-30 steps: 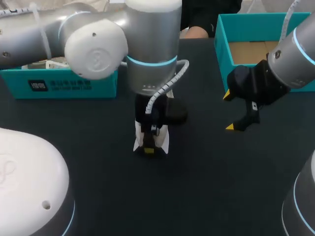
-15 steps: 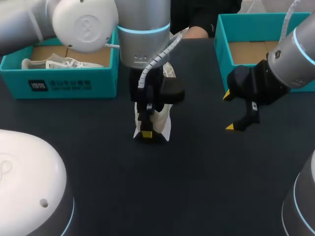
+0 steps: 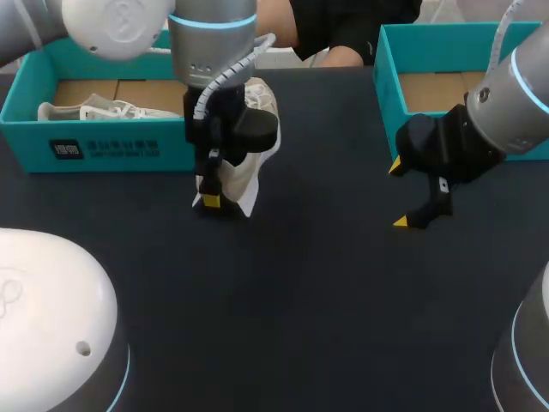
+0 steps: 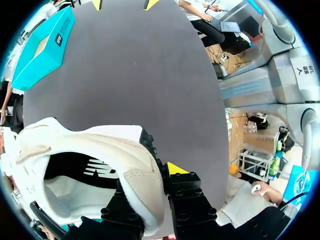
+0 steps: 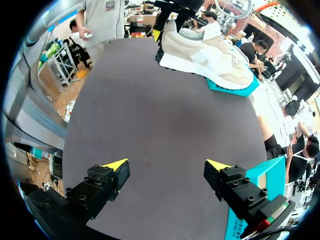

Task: Take the shoe out of the shoebox, open the shoe tongue, remove and reinsert the insole, then place the shoe into the shoebox

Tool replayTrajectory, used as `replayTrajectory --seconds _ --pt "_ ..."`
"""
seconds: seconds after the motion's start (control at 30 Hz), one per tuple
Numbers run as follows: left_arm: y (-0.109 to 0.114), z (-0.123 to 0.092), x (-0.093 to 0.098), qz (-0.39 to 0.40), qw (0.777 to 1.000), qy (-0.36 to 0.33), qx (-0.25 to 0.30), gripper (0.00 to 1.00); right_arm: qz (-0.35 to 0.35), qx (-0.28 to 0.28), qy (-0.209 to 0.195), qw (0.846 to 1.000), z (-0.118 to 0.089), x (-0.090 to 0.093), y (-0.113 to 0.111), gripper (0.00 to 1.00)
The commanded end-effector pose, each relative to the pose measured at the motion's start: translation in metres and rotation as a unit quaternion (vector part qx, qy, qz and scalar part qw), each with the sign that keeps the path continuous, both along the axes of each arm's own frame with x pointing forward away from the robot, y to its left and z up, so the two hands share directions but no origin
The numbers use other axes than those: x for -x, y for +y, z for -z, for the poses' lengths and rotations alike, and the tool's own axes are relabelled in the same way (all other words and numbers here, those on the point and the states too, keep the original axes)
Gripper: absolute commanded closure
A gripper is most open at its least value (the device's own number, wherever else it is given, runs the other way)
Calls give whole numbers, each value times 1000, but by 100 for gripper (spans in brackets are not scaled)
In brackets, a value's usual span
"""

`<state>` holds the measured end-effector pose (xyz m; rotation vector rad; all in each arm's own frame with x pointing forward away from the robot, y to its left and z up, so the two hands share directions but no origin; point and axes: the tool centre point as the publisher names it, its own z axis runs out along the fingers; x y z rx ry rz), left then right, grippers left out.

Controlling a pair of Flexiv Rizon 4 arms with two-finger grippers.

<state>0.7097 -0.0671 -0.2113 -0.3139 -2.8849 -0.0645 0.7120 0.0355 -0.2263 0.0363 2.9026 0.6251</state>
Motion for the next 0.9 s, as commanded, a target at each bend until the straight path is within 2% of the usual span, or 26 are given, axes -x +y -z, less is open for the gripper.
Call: replayTrajectory --seconds 0.03,0.37,0.57,0.63,0.73,0.77,0.9 --pt "53 -11 -26 -5 1000 10 28 100 1 1 -1 1000 1 0 1 0" --pt "143 -24 -96 -21 999 12 26 100 1 1 -1 1000 1 0 1 0" --pt "196 -21 -134 7 1000 28 12 100 1 1 -1 1000 1 0 1 0" --pt "213 -22 -147 22 998 52 20 100 1 1 -1 1000 1 0 1 0" --pt "229 -26 -157 32 998 46 12 100 1 1 -1 1000 1 0 1 0" --pt "232 -28 -160 11 999 34 14 100 1 1 -1 1000 1 0 1 0" --pt "232 -28 -160 11 999 34 14 100 1 1 -1 1000 1 0 1 0"
